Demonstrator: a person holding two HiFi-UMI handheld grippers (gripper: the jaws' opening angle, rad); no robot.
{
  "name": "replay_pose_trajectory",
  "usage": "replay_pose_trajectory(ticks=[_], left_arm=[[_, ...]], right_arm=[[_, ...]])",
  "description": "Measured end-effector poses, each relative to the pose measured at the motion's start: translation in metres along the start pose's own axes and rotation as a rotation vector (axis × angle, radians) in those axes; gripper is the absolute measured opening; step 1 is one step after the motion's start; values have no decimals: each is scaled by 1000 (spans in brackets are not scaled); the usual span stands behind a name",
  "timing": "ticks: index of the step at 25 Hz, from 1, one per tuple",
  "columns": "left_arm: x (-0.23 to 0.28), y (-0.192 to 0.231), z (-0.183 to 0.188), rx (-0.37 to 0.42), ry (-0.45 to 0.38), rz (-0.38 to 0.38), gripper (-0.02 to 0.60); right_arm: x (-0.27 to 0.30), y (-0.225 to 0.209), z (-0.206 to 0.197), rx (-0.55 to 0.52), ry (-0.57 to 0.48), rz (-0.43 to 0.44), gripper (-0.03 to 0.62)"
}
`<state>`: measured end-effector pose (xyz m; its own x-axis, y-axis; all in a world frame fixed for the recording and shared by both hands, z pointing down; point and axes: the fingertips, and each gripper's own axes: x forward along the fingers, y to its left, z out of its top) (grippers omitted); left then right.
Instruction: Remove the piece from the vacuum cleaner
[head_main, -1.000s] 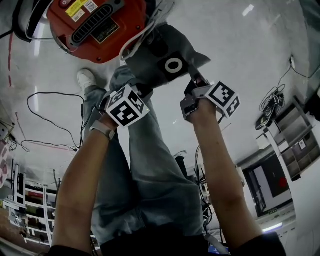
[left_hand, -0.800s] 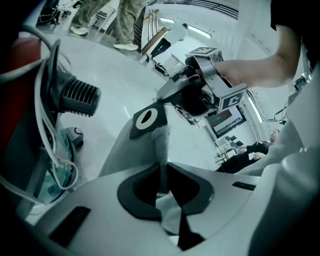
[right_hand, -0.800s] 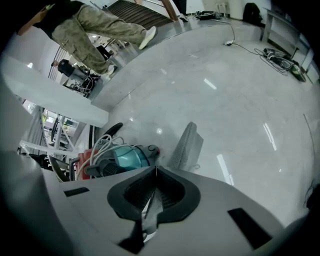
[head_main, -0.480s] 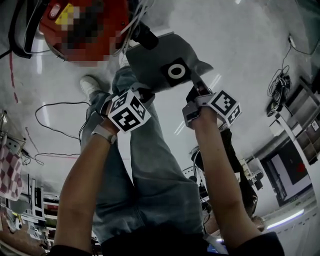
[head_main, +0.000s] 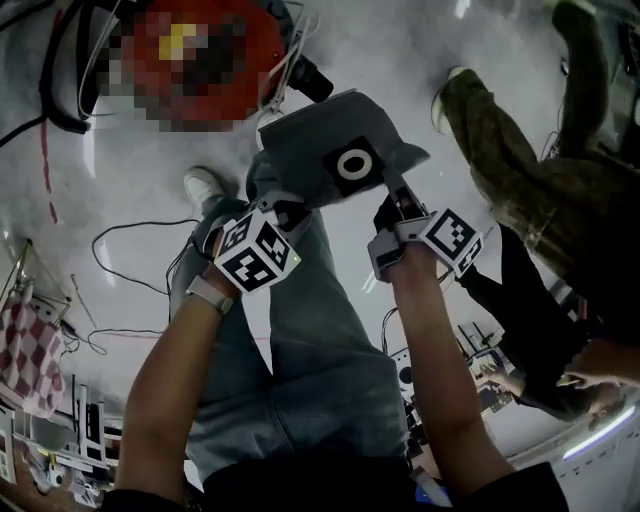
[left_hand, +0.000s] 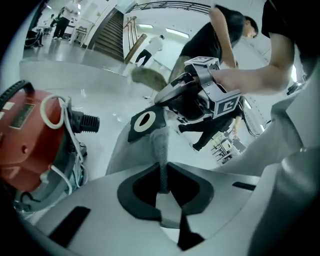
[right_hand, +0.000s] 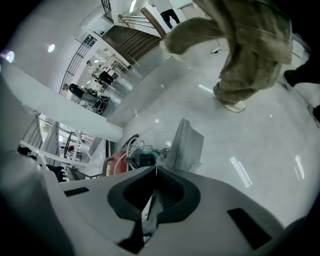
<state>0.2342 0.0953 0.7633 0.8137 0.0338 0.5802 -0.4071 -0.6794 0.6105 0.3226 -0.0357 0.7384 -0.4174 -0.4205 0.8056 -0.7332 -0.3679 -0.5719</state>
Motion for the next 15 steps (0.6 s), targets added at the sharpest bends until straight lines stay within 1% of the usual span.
replay_pose_trajectory(ticks=[3,6,9,10,12,15], left_arm=[[-32,-11,-1,21,-13,23,49],[-67,-26,-3,19,-24,46,49],[-103,-41,1,16,-48,69,49],[-116,-45,4,17,-61,80,49],[-142,-50,11,22,-85,113,49],[-183,-54,24,38,-116,169,49]], right_arm=[[-17,29,-14,-16,-5,20,32],[-36,58,-30,-30,4,28,32],[-50,106,-42,-45,6,111,32],[-56,118,-44,-55,6,116,32],[-67,140,-46,-80,4,112,32],[-80,186,-49,-100,0,162,32]])
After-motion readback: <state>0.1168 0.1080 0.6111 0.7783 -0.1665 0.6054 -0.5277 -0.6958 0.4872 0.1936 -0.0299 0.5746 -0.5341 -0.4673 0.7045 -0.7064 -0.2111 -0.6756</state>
